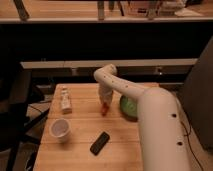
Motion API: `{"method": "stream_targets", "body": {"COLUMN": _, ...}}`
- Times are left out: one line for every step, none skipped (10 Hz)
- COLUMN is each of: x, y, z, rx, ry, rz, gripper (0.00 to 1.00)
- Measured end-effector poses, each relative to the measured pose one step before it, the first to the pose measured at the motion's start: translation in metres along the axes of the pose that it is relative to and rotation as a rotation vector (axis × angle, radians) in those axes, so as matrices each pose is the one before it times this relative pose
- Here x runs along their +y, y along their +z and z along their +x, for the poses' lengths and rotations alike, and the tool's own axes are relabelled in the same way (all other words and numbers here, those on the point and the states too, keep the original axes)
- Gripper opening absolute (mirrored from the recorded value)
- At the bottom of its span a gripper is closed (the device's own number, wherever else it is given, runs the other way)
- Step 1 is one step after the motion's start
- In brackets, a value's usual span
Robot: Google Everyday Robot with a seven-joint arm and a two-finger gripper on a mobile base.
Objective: Drag the pepper across the table
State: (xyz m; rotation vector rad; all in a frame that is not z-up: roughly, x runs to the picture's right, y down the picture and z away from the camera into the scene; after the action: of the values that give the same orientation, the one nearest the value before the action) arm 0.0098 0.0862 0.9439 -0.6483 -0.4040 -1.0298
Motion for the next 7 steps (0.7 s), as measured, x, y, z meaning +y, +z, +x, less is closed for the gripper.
{"method": "stream_targets", "body": {"x": 0.00143, "y": 0.00024, "z": -0.00017, "rx": 0.0011, "ry": -0.00148, "rz": 0.00052, "gripper": 0.0}}
{"method": "stream_targets", "body": {"x": 0.00139, "y": -0.00006, "z": 0.00005, "rx": 0.00022, "ry": 0.00062, "rz": 0.00045, "gripper": 0.0}}
{"method": "stream_targets", "body": {"x": 0.00175, "y": -0.00003, "z": 0.0, "rx": -0.00119, "ry": 0.00342, "rz": 0.00249, "gripper": 0.0}}
{"method": "stream_targets", "body": {"x": 0.00245, "y": 0.00004, "z": -0.00005, "rx": 0.00016, "ry": 0.00226, "rz": 0.00103, "gripper": 0.0}}
{"method": "stream_targets", "body": {"x": 0.00221, "y": 0.0, "z": -0.0002, "rx": 0.00038, "ry": -0.00016, "rz": 0.00029, "gripper": 0.0}}
{"method": "stream_targets", "body": {"x": 0.00196, "y": -0.00019, "z": 0.00002, "rx": 0.00029, "ry": 0.00032, "rz": 0.00027, "gripper": 0.0}}
{"method": "stream_targets", "body": {"x": 0.00104, "y": 0.00015, "z": 0.00013, "rx": -0.00013, "ry": -0.0013, "rz": 0.0014, "gripper": 0.0}}
